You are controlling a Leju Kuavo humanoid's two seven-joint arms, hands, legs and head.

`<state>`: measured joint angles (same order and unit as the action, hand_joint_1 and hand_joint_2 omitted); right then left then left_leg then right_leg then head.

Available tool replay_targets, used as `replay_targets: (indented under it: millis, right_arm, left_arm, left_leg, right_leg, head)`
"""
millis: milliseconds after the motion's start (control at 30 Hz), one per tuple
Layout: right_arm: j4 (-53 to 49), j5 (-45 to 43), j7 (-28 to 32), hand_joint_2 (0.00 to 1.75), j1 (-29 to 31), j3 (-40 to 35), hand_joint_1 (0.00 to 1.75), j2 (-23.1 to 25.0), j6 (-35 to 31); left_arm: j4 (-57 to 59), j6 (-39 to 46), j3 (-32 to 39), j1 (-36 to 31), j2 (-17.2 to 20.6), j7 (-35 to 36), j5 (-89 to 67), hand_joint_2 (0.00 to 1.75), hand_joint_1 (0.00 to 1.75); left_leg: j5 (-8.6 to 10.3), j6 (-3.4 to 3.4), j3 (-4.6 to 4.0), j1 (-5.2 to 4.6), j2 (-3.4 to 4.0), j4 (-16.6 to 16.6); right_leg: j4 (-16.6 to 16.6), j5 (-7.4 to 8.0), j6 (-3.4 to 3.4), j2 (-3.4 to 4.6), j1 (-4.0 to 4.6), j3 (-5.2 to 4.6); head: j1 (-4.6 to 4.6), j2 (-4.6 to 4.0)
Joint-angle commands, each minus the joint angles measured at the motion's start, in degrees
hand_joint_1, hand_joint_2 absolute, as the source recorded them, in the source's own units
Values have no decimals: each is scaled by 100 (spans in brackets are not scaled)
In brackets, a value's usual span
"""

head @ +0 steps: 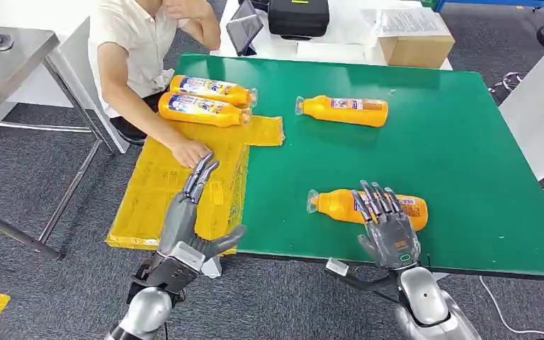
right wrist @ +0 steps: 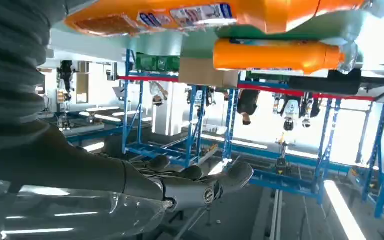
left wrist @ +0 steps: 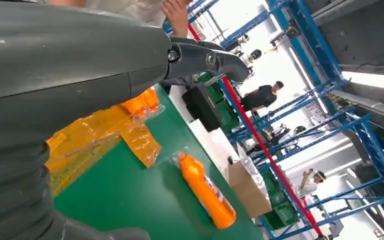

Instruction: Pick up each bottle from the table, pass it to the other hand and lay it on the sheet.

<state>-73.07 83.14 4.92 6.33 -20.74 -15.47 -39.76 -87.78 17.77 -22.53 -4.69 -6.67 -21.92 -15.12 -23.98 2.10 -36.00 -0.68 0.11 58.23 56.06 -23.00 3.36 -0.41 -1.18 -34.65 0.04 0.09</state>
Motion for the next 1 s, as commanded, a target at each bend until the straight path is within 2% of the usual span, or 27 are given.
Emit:
replay_targets:
  millis: [33,267,400,633,700,800,1000]
  right_arm:
    - [30,-75,61,175,144,22,0,124,42]
    - [-81,-138,57,175,113,108,0,130,69]
    - [183,-253,-186,175,102,377,0,42,538]
    - [671,-356,-315,175,271,748,0,-99,872]
    - [830,-391,-292,175,373,852,0,-93,824]
    - [1019,-489,-259,175,492,913,0,-100,864]
    - [1533,-825,-13,175,746,985,0,-34,875]
  left_arm:
    - [201,-47,-74,-110,100,53,12,175,0]
    - [234,-181,-80,-108,107,117,56,175,0]
    - [176,-302,-64,-24,103,157,124,175,0]
    - [161,-328,-83,26,114,178,129,175,0]
    - [185,-329,-100,14,125,180,130,175,0]
    - [221,-353,-134,-1,134,183,143,175,0]
    - [298,-387,-199,-53,145,183,169,175,0]
  left_leg:
    - [-12,-14,24,6,5,-2]
    - [-9,-13,16,5,4,-2]
    - [-10,-15,25,7,-2,-6]
    - [-12,-14,27,7,-3,-6]
    - [-21,-21,44,12,2,-4]
    - [-6,-10,12,3,4,-5]
    - [-6,-9,12,4,5,-5]
  right_leg:
    - [-3,-10,-14,9,6,22]
    - [-3,-7,-13,7,4,14]
    - [-7,-10,-15,2,6,24]
    - [-10,-11,-14,1,6,29]
    - [-11,-16,-21,8,11,46]
    - [-6,-3,-9,7,3,13]
    - [-8,-2,-9,8,4,12]
  head:
    - [0,0]
    - [0,0]
    - [0,0]
    - [0,0]
    - [0,0]
    - [0,0]
    - [0,0]
